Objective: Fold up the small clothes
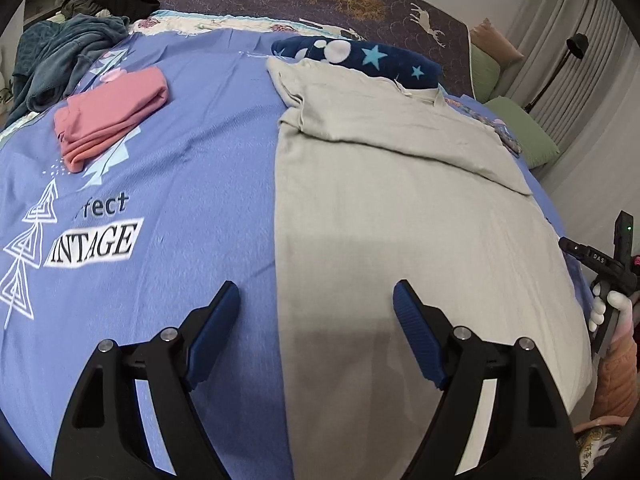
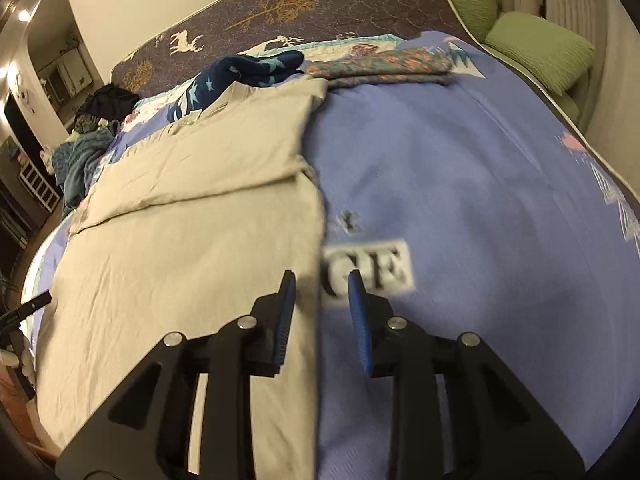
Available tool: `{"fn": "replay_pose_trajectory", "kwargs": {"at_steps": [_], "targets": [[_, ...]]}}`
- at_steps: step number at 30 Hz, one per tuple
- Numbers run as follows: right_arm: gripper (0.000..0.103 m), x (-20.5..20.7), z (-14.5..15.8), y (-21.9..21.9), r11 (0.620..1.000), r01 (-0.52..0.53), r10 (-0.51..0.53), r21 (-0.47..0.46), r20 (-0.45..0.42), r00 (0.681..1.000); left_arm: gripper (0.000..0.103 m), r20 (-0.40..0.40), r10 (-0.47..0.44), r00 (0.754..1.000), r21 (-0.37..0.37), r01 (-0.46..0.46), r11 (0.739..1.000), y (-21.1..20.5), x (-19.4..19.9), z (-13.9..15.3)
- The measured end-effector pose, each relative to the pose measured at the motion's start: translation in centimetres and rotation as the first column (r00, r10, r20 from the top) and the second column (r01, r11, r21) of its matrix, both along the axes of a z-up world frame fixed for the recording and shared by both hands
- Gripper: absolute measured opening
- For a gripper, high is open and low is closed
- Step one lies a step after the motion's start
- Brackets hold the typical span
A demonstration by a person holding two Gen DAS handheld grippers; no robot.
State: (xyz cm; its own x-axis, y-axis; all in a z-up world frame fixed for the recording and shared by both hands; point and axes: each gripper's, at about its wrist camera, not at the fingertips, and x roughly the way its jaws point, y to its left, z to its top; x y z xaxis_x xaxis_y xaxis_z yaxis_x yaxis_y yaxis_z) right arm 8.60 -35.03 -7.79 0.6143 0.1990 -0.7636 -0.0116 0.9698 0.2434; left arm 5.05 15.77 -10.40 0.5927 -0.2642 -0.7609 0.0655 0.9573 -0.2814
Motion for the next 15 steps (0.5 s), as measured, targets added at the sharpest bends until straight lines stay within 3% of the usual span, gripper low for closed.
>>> {"fn": "replay_pose_trajectory", "kwargs": {"at_steps": [7,15], "targets": [[0.029,-4.2,-0.7,-0.6,0.995,-0.018,0.018,0.097,0.002,1.000,0.080,0.016,-0.050,0.999,0.045,0.049,0.998,-1.2,-4.1,-0.3],[0.037,-10.5,-1.0,-0.8,0.969,-0.093,0.098,0.230,-0.014,0.995,0.080,0.029,-0.102,0.994,-0.131,0.105,0.986,0.4,-9.5,-0.5]]}}
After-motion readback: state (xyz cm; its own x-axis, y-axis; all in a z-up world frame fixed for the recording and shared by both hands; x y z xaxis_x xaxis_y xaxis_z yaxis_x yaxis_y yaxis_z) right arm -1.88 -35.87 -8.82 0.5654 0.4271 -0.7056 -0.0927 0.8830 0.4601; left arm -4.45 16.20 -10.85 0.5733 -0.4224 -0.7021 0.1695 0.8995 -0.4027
